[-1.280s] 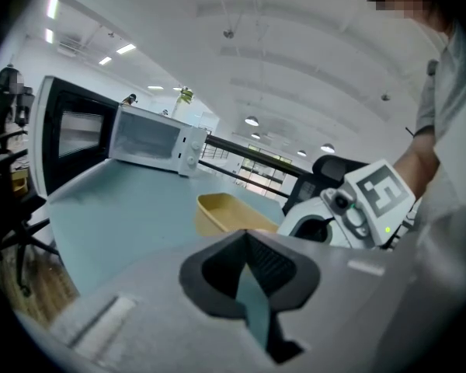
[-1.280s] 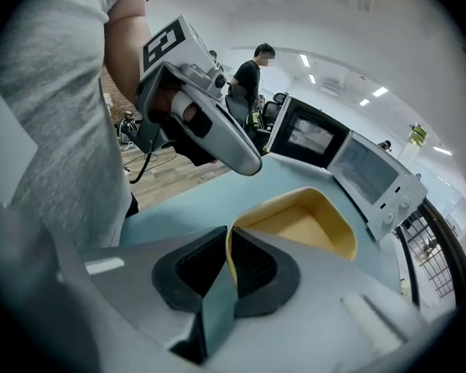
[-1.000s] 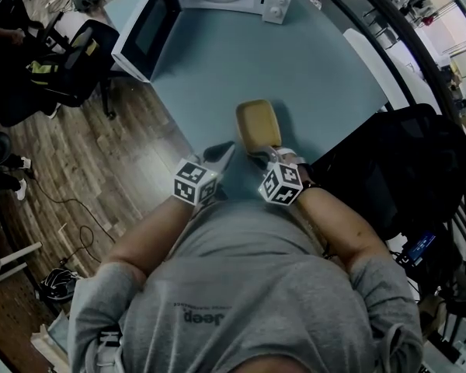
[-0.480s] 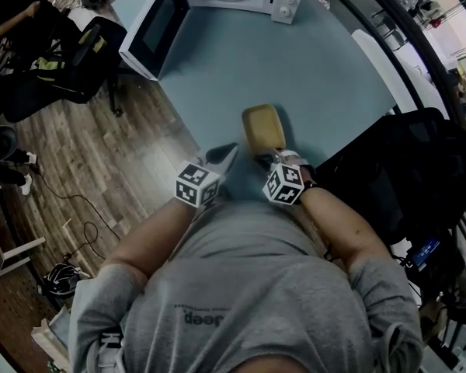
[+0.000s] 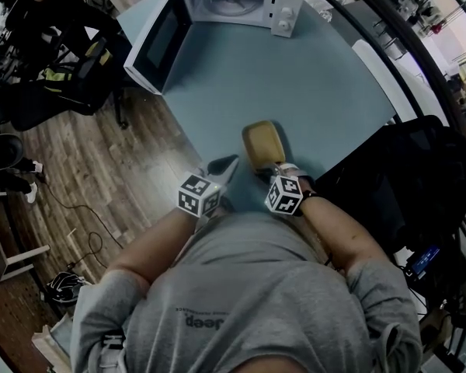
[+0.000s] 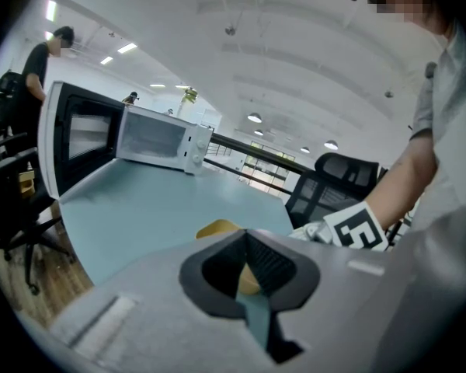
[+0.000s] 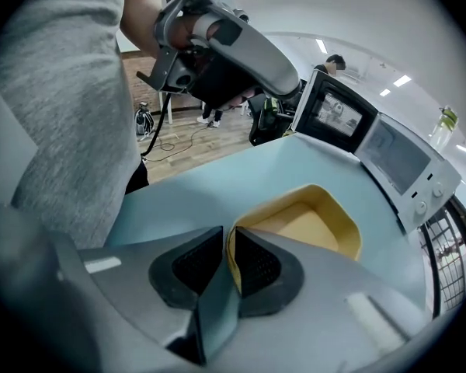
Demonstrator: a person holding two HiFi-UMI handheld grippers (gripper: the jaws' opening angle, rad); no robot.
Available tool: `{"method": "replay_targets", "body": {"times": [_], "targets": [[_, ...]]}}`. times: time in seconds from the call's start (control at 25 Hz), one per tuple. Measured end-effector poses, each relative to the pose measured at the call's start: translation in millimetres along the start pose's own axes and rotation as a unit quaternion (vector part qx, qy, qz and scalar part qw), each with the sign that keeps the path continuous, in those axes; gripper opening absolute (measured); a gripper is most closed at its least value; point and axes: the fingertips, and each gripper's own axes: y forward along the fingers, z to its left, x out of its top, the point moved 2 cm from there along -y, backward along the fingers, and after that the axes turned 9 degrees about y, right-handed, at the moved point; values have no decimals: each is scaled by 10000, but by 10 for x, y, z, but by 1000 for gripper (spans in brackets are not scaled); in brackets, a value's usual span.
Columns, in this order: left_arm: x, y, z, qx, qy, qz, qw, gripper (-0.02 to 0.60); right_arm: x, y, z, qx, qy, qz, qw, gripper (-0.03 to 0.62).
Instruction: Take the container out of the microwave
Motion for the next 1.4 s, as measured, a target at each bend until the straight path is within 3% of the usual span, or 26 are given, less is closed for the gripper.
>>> {"method": "replay_targets", "body": {"times": [0.28,0.64,1.0,1.4], "targets": [[206,39,-95,-31,77,-91,9999,19,170,-241,38,243,110,-345,9990,107],[564,50,-217,-69,296,-328,9990,20,423,-734,-149,108,491,-943,9943,109],[948,-48,-382,16,500,-746,9960,20,518,-1319,-433,-225,995,-1520,9831,77],[1257,-268,-697,371,640,-1023,9920,19,475,-1966,-609,-491,1465,-2149,9643,6]]}}
